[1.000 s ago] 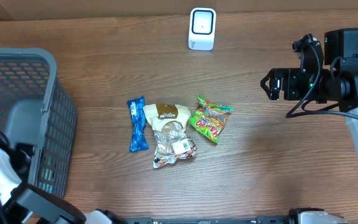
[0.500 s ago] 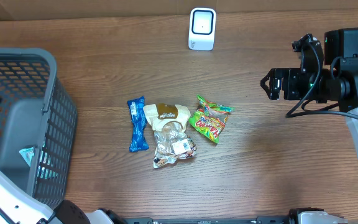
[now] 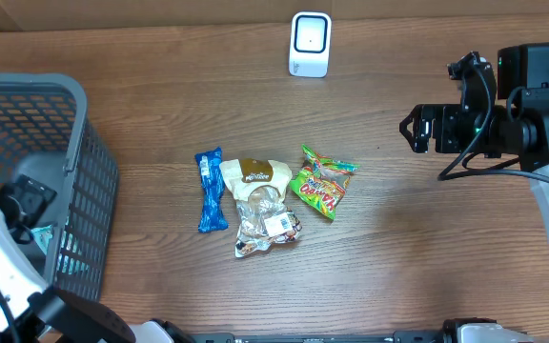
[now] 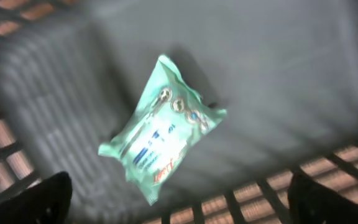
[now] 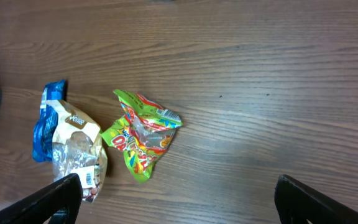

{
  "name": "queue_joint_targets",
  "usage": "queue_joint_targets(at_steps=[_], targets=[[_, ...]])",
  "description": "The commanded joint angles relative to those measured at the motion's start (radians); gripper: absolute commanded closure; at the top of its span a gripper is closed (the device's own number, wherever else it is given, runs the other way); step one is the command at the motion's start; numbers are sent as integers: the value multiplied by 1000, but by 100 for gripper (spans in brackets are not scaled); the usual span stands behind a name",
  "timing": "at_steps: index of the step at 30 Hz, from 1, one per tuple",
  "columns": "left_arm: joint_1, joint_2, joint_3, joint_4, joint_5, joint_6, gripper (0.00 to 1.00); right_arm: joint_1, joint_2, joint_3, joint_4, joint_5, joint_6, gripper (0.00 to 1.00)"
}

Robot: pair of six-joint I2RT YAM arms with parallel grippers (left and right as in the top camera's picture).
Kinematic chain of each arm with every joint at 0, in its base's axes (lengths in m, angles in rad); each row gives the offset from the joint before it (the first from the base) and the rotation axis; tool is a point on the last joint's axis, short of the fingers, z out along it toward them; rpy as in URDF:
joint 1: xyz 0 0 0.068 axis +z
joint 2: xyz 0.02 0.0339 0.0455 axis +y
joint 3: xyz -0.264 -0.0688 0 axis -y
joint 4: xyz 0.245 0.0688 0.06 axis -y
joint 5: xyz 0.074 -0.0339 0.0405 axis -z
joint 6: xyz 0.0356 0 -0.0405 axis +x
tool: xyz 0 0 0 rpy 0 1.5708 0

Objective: Scan the item barcode
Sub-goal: 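Grasp the mint-green packet from the basket and drop it on the candy bag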

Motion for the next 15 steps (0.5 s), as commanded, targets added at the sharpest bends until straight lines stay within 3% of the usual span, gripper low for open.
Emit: queue_joint_targets(at_steps=[1, 5, 15], targets=[[4, 0, -145, 135, -21, 80, 0, 5, -6, 3, 5, -5, -5, 1], [4, 13, -274, 280, -20, 130, 0, 5, -6, 3, 5, 5, -5, 1], [5, 152, -330, 353, -21, 152, 11, 5, -6, 3, 2, 13, -5, 1]])
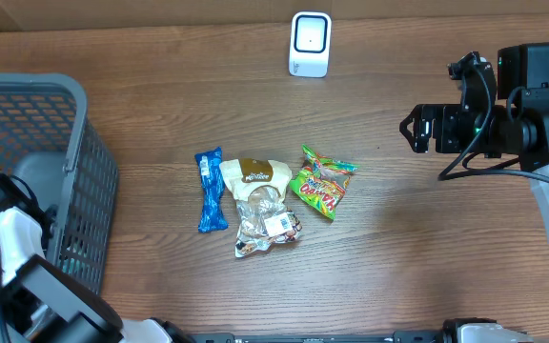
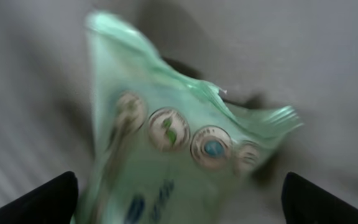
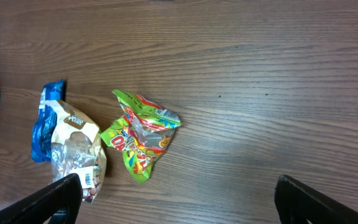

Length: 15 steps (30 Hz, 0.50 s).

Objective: Scan the item barcode
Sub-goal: 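Grasp the mint-green packet from the basket and drop it on the candy bag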

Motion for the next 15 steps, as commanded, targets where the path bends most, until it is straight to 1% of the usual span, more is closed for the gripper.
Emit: queue_joint_targets(at_steps=[1, 3, 4, 5, 8, 9, 11, 15], targets=[[5, 69, -18, 10, -8, 26, 15, 5, -6, 3, 2, 10, -5, 1], [5, 85, -17, 13, -8, 26, 24, 5, -6, 3, 0, 18, -5, 1], [4, 85, -14, 16, -7, 20, 33, 5, -6, 3, 0, 17, -5, 0], [3, 85, -8, 14, -5, 11, 36, 5, -6, 3, 0, 17, -5, 1], [3, 84, 28, -10, 42, 6, 51, 5, -6, 3, 2, 17, -4, 1], [3, 84, 63, -42, 86, 6, 53, 5, -6, 3, 3, 17, -4, 1], [3, 84, 124, -102, 128, 6, 58, 5, -6, 3, 6, 17, -4, 1], [1, 84, 287, -255, 173, 7, 65, 5, -6, 3, 13, 17, -4, 1]])
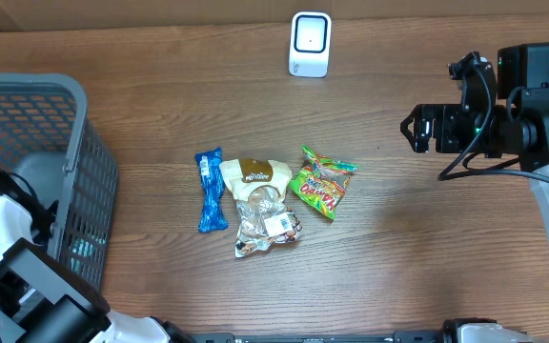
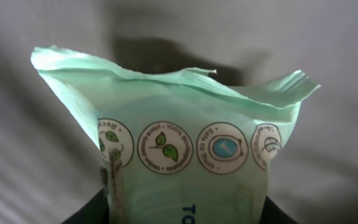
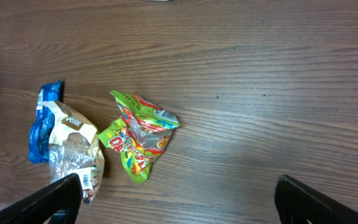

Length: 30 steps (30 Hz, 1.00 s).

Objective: Scan the item barcode
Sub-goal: 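Grasp the mint-green packet from the basket and drop it on the candy bag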

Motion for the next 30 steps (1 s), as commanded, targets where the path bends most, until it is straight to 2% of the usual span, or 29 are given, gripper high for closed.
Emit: queue_joint_targets(at_steps=[1, 6, 12, 15, 18, 21, 24, 25, 30], targets=[[2, 1, 214, -138, 89, 4, 66, 5, -6, 3, 8, 10, -5, 1], [1, 1, 483, -365, 114, 5, 74, 5, -6, 3, 8, 9, -4, 1], [-11, -8, 866, -602, 239, 42, 75, 5, -6, 3, 9, 9, -4, 1], [-55, -24, 1023, -679, 337, 111, 76, 5, -6, 3, 14, 9, -4, 1], [-181, -67, 1205, -738, 362, 155, 75, 5, -6, 3, 16, 9, -4, 0], [-316, -106, 1260, -727, 359, 154, 74, 5, -6, 3, 16, 9, -4, 0], [-524, -105, 1253, -762, 262, 153, 71, 5, -6, 3, 19, 8, -4, 0], [-605, -93, 1237, -781, 205, 137, 71, 5, -6, 3, 19, 8, -4, 0], [-874, -53, 1055, -726, 167, 66, 70, 5, -6, 3, 27, 8, -3, 0]])
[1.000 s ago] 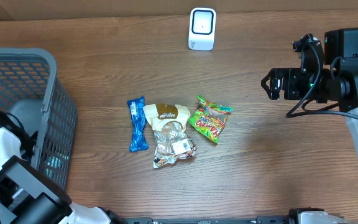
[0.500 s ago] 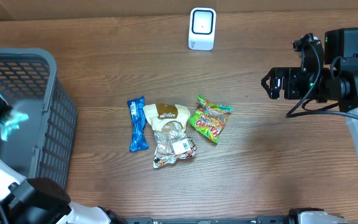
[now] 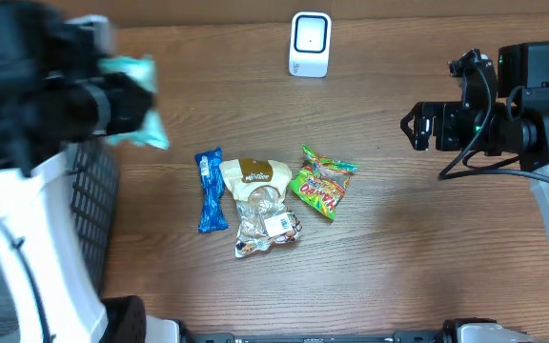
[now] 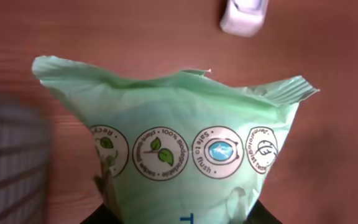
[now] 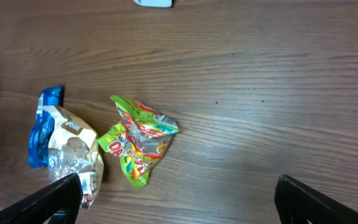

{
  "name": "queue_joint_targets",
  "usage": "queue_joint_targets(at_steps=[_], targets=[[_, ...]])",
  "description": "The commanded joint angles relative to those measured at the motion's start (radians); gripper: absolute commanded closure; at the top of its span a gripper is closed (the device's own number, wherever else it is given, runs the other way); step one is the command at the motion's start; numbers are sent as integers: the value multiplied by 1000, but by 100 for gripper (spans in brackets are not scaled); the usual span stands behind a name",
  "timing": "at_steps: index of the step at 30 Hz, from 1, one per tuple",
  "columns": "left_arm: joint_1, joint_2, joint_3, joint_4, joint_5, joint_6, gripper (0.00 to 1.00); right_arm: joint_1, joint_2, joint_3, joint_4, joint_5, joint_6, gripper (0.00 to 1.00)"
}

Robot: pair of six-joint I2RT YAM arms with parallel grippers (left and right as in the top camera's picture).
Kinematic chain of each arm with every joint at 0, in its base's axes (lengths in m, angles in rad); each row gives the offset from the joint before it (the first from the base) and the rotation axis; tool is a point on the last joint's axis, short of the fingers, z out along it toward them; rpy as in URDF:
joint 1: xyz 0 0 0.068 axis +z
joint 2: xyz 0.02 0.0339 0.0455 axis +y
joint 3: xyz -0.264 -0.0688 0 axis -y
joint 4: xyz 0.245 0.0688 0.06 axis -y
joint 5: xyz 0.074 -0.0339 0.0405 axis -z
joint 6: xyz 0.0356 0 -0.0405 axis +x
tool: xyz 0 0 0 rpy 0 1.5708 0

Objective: Scan the item barcode
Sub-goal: 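Grasp the mint-green packet from the basket and drop it on the candy bag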

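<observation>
A mint-green packet (image 4: pixel 179 149) with round recycling marks fills the left wrist view, and my left gripper (image 4: pixel 179 219) is shut on its lower part. From overhead the packet (image 3: pixel 133 93) hangs high over the table's left side, the arm blurred around it. The white scanner (image 3: pixel 310 43) stands at the far middle edge, and its base shows as a white scanner (image 4: pixel 244 14) beyond the packet's top. My right gripper (image 5: pixel 179 193) is open and holds nothing, hovering at the right (image 3: pixel 413 129). No barcode shows on the packet's visible face.
A blue packet (image 3: pixel 210 191), a beige snack bag (image 3: pixel 260 205) and a green candy bag (image 3: pixel 324 181) lie together mid-table. The grey basket (image 3: pixel 98 224) stands at the left edge, mostly hidden under my left arm.
My left gripper was down inside the basket with the green packet between its fingers. Now it holds the packet up out of the basket, over the wood. The right arm has barely shifted.
The green packet lay flat on the basket floor with my open left gripper above it. The gripper then stood close over it, then at the packet's lower end. Now the packet is held up outside the basket, facing the scanner side. The right gripper stayed open throughout.
</observation>
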Motion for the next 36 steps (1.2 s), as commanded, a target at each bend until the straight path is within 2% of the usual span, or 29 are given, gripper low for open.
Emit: queue_joint_targets(at_steps=[1, 4, 8, 15, 18, 20, 23, 29, 36], targets=[[-168, 60, -149, 60, -95, -90, 70, 5, -6, 3, 7, 5, -3, 0], [-286, 109, -269, 144, -157, -166, 70, 5, -6, 3, 6, 5, -3, 0], [-425, 221, -380, 312, -158, -256, 70, 5, -6, 3, 10, 5, -3, 0], [-559, 457, -395, 450, -97, -375, 70, 5, -6, 3, 10, 5, -3, 0], [-590, 517, -395, 431, -90, -389, 67, 5, -6, 3, 10, 5, 0, 0], [-605, 534, -396, 421, -90, -390, 55, 5, -6, 3, 10, 5, 0, 0], [-622, 538, -396, 417, -90, -388, 47, 5, -6, 3, 10, 5, 0, 0], [-597, 535, -322, 335, -98, -351, 47, 5, -6, 3, 5, 5, 0, 0], [-454, 528, 84, 69, -194, -296, 50, 5, -6, 3, 15, -7, 27, 0]])
